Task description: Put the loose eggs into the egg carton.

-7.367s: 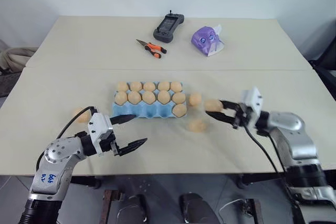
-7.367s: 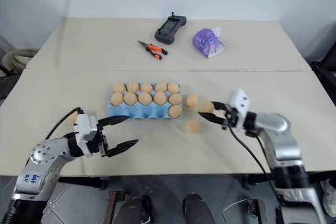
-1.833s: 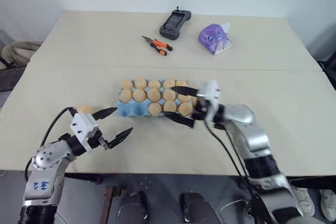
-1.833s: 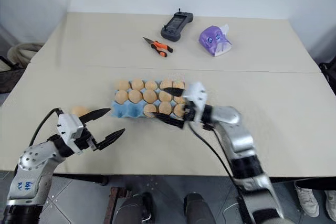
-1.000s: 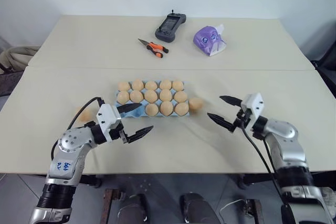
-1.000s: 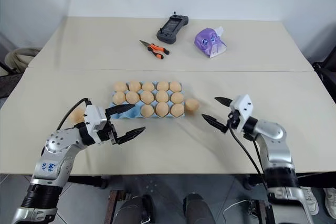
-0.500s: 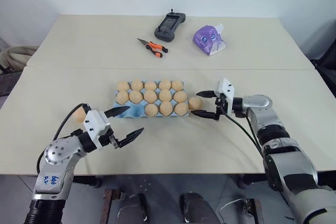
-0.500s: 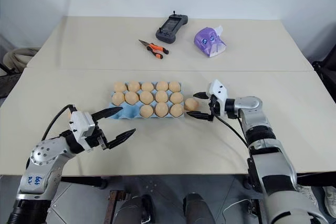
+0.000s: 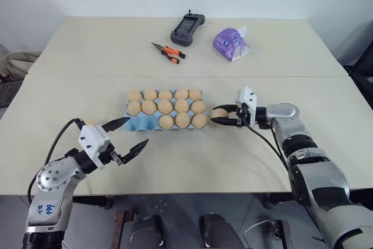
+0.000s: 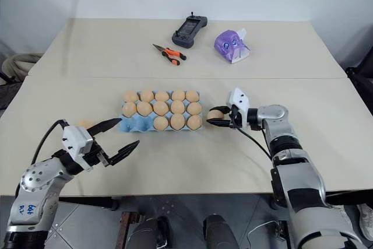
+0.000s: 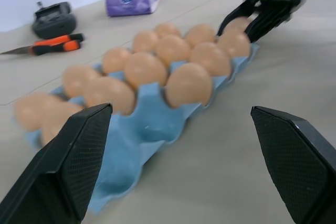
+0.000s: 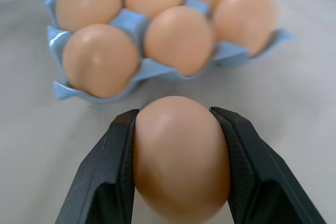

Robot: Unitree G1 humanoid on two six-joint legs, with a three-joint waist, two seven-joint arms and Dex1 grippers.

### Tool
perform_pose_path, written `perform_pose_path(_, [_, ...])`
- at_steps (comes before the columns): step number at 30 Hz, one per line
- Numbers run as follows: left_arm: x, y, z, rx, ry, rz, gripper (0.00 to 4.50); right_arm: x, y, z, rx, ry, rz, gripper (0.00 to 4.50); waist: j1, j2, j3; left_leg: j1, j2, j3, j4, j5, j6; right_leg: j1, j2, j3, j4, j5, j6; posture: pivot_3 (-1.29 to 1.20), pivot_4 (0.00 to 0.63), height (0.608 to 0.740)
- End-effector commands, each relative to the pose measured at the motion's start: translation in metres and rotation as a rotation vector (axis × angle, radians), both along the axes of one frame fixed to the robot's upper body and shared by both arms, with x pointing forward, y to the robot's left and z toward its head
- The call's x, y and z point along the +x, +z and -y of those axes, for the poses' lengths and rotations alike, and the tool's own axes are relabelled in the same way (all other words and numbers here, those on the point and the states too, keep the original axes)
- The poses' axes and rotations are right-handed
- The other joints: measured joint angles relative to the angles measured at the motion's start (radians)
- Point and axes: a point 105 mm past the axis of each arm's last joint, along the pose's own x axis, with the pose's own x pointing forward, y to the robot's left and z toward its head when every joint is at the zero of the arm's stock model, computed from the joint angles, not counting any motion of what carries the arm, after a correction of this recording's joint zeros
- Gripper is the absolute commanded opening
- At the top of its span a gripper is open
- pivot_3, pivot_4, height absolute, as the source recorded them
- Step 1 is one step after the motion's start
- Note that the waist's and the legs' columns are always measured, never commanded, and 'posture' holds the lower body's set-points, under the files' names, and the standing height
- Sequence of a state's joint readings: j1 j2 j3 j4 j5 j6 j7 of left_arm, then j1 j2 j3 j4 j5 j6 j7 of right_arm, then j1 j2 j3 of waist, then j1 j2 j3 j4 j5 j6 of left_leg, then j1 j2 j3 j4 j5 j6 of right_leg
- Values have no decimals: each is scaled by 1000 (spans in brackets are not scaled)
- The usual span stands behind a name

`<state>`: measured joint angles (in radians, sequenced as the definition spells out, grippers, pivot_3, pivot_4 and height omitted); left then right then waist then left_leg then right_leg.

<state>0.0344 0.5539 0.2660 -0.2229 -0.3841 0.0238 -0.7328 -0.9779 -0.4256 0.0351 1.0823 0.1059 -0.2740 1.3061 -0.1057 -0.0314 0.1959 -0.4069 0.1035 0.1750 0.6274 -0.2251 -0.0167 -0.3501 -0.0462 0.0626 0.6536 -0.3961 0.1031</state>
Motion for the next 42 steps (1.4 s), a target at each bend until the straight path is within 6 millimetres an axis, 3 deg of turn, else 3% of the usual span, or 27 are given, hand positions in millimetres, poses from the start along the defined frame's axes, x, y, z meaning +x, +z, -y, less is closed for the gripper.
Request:
perform_pose_path(1, [-4,7,-22,-16,88,31,4500,-1,42,-16,46,70,113,1765,-9,0,0,0,1,0,0,0,0,0,0,0,0,0,0,0,150,740])
perform_pose_path(4, [-7,5,-38,-33,152,19,4500,-7,56,-46,80,130,134,1765,-18,0,0,0,2,0,-1,0,-2,-1,1,0,1,-1,-1,0,150,740])
perform_pose_path(8, [-16,-3,-58,-41,226,-9,4500,-32,73,-129,151,249,132,1765,-42,0,0,-1,4,0,-4,2,-5,-6,2,0,5,-2,-3,0,150,740])
perform_pose_path(11, [-20,-4,-60,-51,249,-9,4500,-43,68,-165,154,260,104,1765,-37,0,0,-2,5,-1,-7,4,-8,-10,3,-1,7,-3,-6,0,150,740])
perform_pose_path(16, [-26,-7,-57,-54,270,-6,4500,-44,51,-197,78,235,96,1765,-29,-2,-1,-5,2,-2,-7,4,-7,-10,1,-4,5,-4,-7,0,150,740])
perform_pose_path(21, [-30,-9,-55,-64,288,-2,4500,-46,45,-209,76,241,61,1765,-33,-4,-1,-5,1,-1,-7,4,-7,-10,0,-4,5,-3,-6,0,150,740])
perform_pose_path(26, [-31,-8,-50,-76,291,4,4500,-51,50,-217,119,262,54,3466,-35,-4,-1,-5,2,-2,-11,5,-9,-11,2,-4,5,-4,-8,0,150,740])
perform_pose_path(29, [-31,-7,-49,-84,295,7,4500,-55,62,-213,170,277,56,4459,-35,-4,-1,-5,2,-1,-12,5,-10,-13,2,-3,5,-5,-9,0,150,740])
perform_pose_path(32, [-33,-7,-51,-83,302,3,4500,-60,75,-193,224,310,101,4459,-34,-4,-1,-6,3,-1,-13,5,-10,-14,2,-3,5,-5,-9,0,150,740])
perform_pose_path(35, [-34,-7,-55,-78,316,0,4500,-62,75,-160,245,304,137,4459,-28,-5,-2,-8,3,-2,-13,5,-10,-15,2,-4,4,-5,-9,0,150,740])
perform_pose_path(40, [-37,-8,-60,-77,319,-16,4500,-68,50,-90,206,253,191,4459,-9,-6,-2,-9,2,-3,-12,5,-9,-14,1,-5,2,-5,-8,0,150,740])
perform_pose_path(42, [-38,-9,-62,-77,325,-28,4500,-64,45,-62,227,148,235,4459,-7,-6,-2,-9,-1,-3,-12,5,-9,-14,2,-5,2,-5,-8,0,150,740])
